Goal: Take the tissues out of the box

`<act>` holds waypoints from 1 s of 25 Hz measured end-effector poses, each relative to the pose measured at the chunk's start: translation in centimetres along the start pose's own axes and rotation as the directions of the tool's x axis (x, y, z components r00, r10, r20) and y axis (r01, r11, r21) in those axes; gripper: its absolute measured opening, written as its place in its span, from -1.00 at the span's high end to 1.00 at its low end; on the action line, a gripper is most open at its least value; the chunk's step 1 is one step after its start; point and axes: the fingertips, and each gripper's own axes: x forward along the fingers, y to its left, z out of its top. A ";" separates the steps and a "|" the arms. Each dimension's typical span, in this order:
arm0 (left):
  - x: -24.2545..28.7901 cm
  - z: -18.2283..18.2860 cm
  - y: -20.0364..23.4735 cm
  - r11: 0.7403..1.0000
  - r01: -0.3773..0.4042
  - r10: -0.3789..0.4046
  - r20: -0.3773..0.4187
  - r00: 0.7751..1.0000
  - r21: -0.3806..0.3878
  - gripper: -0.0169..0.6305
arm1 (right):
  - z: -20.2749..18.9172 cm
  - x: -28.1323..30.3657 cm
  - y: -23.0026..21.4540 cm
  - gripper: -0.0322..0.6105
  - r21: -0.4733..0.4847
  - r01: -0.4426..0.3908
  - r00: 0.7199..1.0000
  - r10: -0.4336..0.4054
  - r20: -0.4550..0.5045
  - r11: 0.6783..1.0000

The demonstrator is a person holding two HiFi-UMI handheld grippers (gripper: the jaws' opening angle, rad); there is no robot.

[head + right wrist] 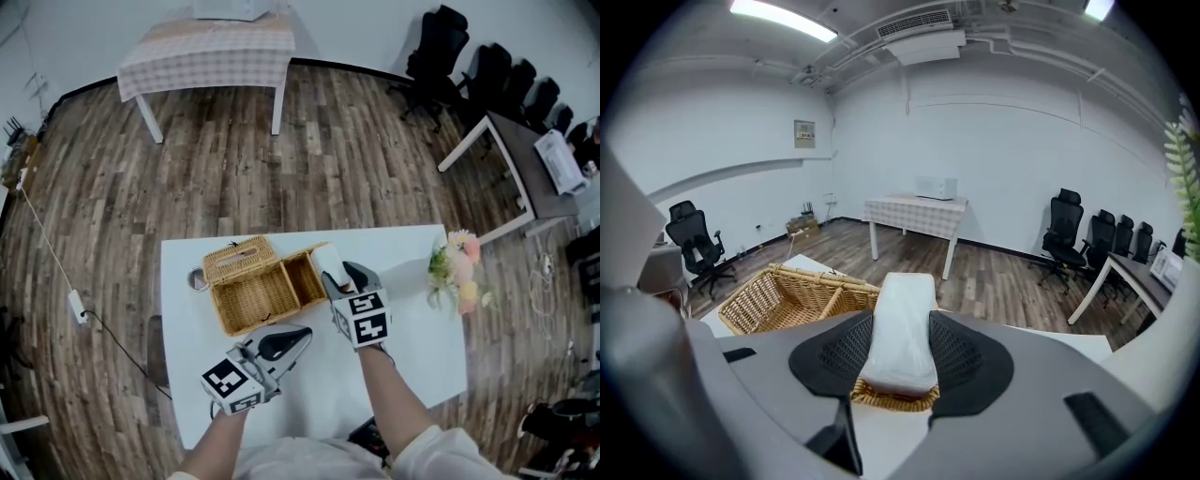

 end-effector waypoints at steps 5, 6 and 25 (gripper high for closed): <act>0.0 0.2 -0.5 1.000 0.005 -0.005 0.003 1.000 0.007 0.95 | 0.5 -0.8 0.0 0.26 -0.001 0.006 1.000 -0.006 0.014 1.000; 0.0 0.3 -0.7 1.000 0.008 -0.008 0.004 1.000 0.008 0.95 | 0.6 -0.9 0.0 0.26 -0.001 0.008 1.000 -0.008 0.016 1.000; 0.3 0.3 -2.3 0.999 0.032 -0.032 -0.006 0.999 0.030 0.95 | 2.5 -4.7 0.0 0.26 0.025 0.018 0.992 -0.021 0.124 1.000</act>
